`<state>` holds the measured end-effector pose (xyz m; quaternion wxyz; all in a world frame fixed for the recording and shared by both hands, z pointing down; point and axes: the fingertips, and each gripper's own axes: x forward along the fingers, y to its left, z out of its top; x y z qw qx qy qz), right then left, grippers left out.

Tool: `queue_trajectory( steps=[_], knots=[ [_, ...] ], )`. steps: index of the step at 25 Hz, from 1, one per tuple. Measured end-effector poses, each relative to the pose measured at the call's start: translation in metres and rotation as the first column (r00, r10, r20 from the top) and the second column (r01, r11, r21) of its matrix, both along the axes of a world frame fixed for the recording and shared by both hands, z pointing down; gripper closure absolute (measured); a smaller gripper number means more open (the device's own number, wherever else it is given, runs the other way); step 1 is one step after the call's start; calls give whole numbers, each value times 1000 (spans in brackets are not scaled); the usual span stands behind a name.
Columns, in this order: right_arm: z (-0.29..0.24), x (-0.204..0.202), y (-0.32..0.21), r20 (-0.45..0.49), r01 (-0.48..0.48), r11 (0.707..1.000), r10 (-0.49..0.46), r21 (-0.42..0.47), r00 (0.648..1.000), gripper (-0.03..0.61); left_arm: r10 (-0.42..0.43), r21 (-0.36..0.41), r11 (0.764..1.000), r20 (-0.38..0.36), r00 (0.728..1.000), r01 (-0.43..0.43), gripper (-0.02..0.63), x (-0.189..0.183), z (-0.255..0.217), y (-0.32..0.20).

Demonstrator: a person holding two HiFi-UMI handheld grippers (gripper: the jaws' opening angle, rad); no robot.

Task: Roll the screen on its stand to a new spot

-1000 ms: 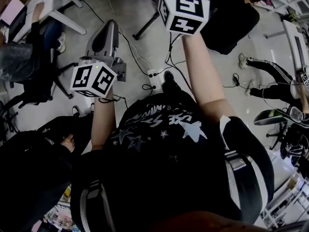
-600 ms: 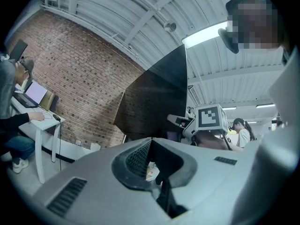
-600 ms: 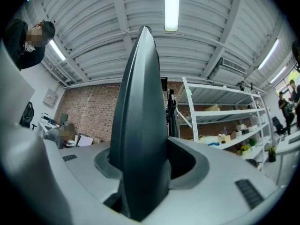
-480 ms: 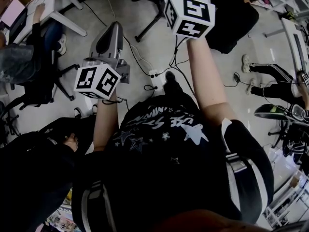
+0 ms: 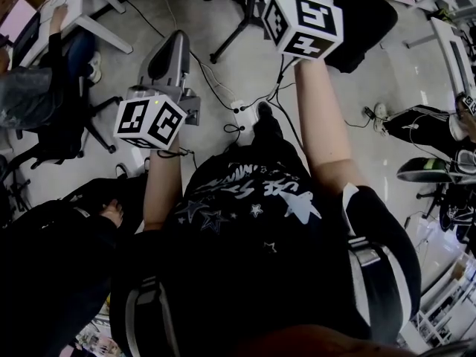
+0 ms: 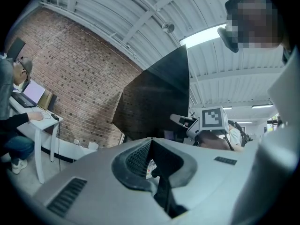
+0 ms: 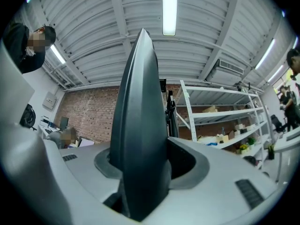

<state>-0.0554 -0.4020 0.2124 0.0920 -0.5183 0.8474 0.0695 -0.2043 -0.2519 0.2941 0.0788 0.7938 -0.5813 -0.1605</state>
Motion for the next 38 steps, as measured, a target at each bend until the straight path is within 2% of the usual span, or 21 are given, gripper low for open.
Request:
queue_trajectory(
  steps=[10,23,38],
  knots=[
    [-1,7,37,10,-2,1000,2,9,1000,357,51,-11,999,-6,999,-51,603,8,0,11],
    [0,19,104,19,-12,1000,12,18,1000,356,103,-12,995,-9,995,-103,603,46,8,27],
    [7,46,157,16,6,1000,-6,19,1000,354,90,-37,995,11,996,-89,603,85,12,76]
  ],
)
